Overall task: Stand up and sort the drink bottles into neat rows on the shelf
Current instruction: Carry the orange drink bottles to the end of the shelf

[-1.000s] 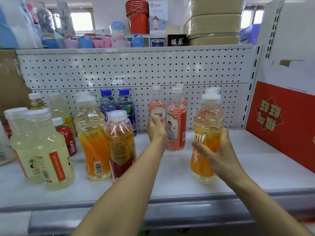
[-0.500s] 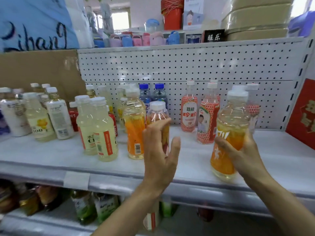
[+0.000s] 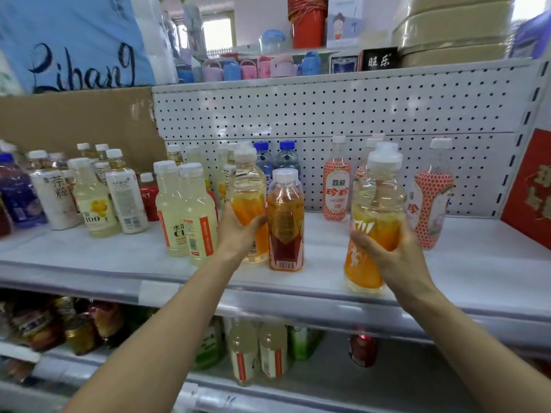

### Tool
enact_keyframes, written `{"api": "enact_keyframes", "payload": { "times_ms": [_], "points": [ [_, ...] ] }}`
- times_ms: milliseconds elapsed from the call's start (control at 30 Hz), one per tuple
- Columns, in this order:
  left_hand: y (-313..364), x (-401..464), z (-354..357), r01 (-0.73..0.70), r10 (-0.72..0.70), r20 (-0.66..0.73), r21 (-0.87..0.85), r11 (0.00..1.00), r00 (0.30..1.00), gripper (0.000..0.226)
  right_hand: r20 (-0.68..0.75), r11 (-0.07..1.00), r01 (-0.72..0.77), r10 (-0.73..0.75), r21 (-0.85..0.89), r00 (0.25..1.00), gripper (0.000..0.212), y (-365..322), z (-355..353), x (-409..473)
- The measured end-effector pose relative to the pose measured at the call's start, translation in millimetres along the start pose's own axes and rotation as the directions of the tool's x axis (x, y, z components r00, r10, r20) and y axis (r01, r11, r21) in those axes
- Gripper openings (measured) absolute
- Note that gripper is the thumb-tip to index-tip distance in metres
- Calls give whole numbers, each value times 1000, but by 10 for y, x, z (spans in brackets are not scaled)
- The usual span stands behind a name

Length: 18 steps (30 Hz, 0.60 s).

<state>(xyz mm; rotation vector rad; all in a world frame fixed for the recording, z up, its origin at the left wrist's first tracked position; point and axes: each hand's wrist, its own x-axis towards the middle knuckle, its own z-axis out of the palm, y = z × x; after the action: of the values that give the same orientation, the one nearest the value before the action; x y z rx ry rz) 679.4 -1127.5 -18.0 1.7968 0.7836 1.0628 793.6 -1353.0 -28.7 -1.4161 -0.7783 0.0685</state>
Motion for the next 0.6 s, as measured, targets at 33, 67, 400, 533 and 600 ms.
{"api": "enact_keyframes", "payload": {
  "times_ms": [33, 67, 400, 533, 600],
  "points": [
    [2, -46, -20, -17, 17, -14, -9, 1000, 1000, 60, -6, 1000, 18, -18, -7, 1000, 44, -8, -2, -23],
    [2, -102, -46, -40, 39, -28, -22, 999, 999, 60, -14, 999, 35, -35, -14, 999, 45, -15, -1, -40],
    [-53, -616, -676, -214, 194, -104, -248, 945, 976, 65, 40, 938, 320, -318, -129, 947, 69, -300, 472, -385],
    [-131, -721, -1120, -188, 165, -105, -283, 940, 981, 66, 128, 965, 257, -248, -57, 960, 61, -443, 1013, -605],
    [-194, -747, -1392, -159, 138, -91, -296, 942, 986, 62, 150, 983, 186, -185, 11, 971, 51, -516, 1315, -727]
  ]
}}
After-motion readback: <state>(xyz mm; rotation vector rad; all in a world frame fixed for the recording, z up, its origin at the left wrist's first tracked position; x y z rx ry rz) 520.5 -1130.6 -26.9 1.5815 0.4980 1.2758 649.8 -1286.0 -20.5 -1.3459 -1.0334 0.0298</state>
